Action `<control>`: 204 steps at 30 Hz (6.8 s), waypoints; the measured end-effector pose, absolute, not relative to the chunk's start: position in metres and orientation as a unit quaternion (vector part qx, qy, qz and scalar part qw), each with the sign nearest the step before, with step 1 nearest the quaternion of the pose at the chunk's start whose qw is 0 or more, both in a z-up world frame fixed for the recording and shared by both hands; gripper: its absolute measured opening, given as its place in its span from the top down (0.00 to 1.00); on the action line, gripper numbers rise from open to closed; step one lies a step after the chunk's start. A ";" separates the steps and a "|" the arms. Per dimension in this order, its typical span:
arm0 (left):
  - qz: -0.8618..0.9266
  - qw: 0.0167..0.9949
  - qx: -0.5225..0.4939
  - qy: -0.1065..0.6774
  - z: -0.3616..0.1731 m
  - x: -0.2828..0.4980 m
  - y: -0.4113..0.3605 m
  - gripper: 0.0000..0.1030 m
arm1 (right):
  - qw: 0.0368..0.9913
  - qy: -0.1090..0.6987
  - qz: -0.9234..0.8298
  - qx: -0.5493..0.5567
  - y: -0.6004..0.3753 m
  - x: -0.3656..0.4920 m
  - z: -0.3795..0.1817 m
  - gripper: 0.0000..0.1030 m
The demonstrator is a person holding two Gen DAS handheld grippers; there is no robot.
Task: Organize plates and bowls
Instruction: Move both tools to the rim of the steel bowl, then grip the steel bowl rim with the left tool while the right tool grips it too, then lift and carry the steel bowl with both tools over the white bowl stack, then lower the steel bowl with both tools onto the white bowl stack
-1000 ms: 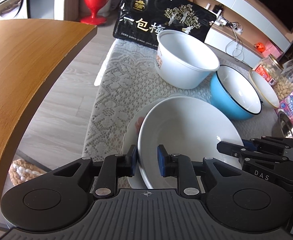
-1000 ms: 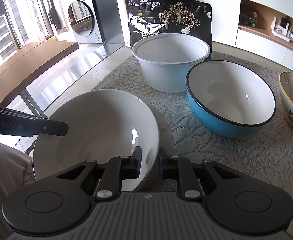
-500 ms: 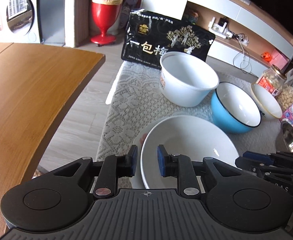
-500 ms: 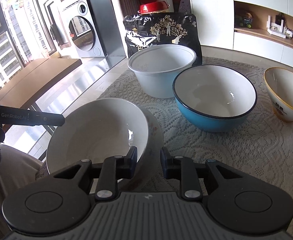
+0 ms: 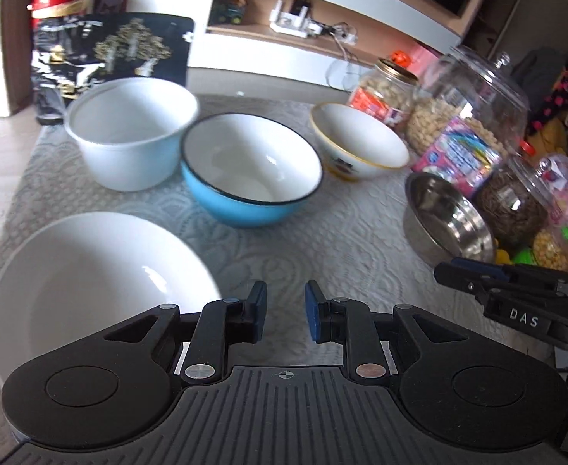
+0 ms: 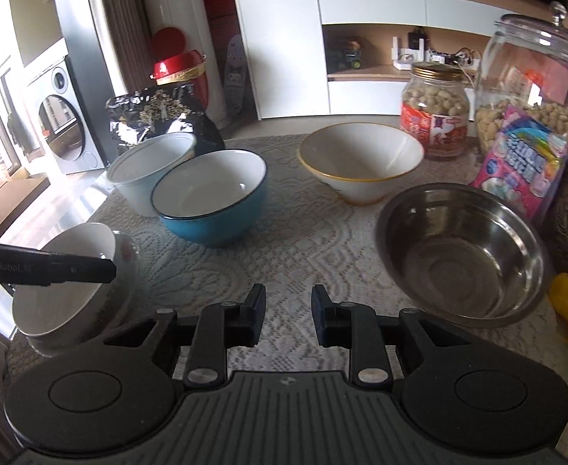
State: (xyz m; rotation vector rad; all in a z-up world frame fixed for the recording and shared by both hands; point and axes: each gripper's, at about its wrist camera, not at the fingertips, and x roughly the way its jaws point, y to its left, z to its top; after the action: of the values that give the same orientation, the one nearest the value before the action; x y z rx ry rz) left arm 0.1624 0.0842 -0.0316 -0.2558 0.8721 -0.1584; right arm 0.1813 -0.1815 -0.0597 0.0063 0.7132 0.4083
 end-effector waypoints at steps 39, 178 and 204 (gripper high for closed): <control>-0.140 0.829 -0.273 0.468 -0.104 0.318 -0.046 0.73 | 0.923 0.382 0.051 0.004 -0.278 0.347 -0.100 0.67; -0.071 0.868 -0.084 0.484 -0.046 0.078 0.047 0.80 | 0.875 0.412 0.251 -0.052 -0.145 0.106 -0.072 0.68; 0.092 0.898 -0.152 0.401 -0.032 0.094 0.225 0.83 | 0.839 0.399 0.355 -0.102 0.052 0.173 -0.057 0.70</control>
State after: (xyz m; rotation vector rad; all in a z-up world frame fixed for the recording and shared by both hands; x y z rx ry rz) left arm 0.0937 0.2246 -0.0323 -0.3156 0.8313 0.1907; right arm 0.1733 0.0524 -0.0567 -0.2163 0.8444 0.7500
